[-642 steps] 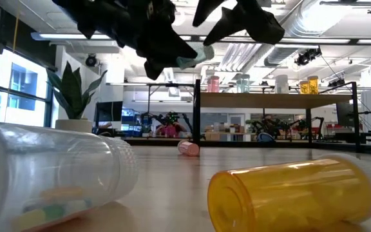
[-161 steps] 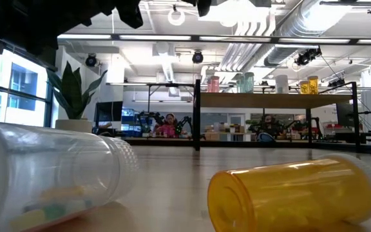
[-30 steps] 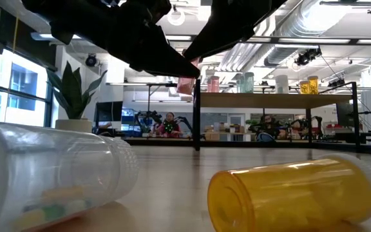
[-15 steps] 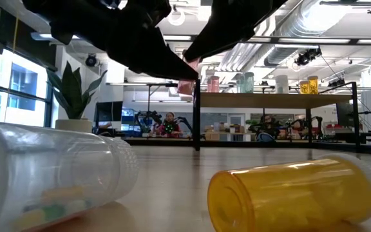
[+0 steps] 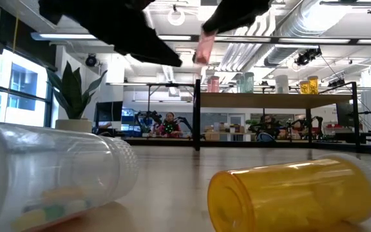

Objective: Pick and place medicine bottles onto shelf by color
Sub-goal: Put the red pill bottle on the shelf aligned with the other red pill bottles

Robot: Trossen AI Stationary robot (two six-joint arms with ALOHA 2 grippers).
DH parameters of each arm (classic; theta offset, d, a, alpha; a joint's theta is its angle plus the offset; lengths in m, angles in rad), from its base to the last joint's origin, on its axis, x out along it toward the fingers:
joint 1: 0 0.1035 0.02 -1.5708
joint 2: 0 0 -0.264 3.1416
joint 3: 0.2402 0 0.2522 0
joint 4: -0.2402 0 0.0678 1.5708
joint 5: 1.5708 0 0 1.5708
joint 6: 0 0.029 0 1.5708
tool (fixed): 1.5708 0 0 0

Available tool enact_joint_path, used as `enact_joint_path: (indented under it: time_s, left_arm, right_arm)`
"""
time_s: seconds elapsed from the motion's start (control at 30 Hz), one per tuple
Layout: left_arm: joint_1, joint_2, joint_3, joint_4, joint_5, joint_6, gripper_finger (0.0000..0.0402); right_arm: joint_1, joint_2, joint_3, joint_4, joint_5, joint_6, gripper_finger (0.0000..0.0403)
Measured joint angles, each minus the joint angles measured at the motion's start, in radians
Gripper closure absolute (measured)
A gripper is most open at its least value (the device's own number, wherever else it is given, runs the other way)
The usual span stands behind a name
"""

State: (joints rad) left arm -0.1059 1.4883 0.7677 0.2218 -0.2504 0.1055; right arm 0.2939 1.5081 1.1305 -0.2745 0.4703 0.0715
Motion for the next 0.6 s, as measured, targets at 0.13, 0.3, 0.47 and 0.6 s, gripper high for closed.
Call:
enact_joint_path:
  time_s: [0.13, 0.3, 0.47, 0.6]
  left_arm:
    - [0.000, -0.045, 0.001, -0.039, 0.000, -0.001, 0.0173]
    - [0.000, -0.055, 0.000, -0.053, 0.000, -0.023, 0.0172]
    - [0.000, -0.055, 0.000, -0.054, 0.003, -0.023, 0.0172]
    - [0.000, -0.055, 0.000, -0.053, 0.003, -0.023, 0.0172]
  right_arm:
    - [-0.025, -0.094, 0.000, -0.022, 0.043, 0.000, 0.0297]
    - [-0.096, -0.220, 0.000, -0.023, 0.086, -0.002, 0.0297]
    - [-0.229, -0.320, 0.000, -0.011, 0.098, 0.013, 0.0297]
    - [-0.368, -0.361, 0.000, 0.004, 0.092, 0.108, 0.0297]
